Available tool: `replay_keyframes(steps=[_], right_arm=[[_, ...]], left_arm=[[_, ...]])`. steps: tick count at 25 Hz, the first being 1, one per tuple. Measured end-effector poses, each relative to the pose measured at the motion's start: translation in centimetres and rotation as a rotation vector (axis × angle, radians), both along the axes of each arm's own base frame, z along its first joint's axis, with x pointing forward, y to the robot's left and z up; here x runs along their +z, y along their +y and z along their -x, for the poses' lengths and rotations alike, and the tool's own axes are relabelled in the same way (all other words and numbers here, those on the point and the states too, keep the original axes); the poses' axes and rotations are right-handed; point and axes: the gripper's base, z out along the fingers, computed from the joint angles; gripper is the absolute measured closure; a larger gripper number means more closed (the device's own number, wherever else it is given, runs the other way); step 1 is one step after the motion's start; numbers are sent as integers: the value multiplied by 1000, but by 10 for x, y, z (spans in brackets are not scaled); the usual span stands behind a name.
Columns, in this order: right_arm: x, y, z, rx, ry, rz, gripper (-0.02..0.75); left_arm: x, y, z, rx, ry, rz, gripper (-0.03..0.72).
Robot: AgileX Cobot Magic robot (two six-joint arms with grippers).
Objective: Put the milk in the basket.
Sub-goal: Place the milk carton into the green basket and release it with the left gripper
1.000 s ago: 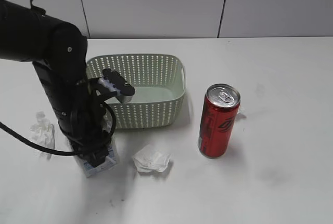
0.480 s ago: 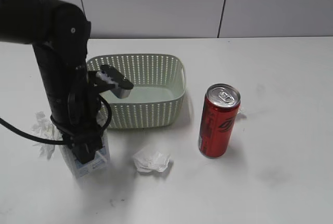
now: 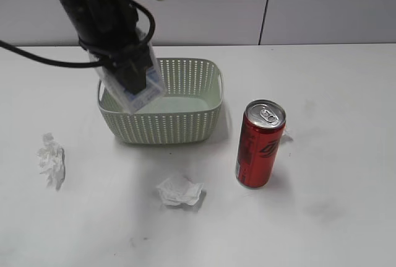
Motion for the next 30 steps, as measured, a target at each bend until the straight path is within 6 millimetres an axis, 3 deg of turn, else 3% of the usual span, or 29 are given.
replay_keyframes(steps=[6, 10, 20, 30], right_arm=[[0, 0, 0, 0, 0, 0, 184], [0, 0, 0, 0, 0, 0, 184], [0, 0, 0, 0, 0, 0, 184], [0, 0, 0, 0, 0, 0, 184]], left_arm=[[35, -5, -10, 7, -113, 56, 340], [33, -3, -15, 2, -137, 11, 340], [-29, -2, -56, 57, -93, -42, 340], [-89, -12, -80, 71, -87, -54, 340]])
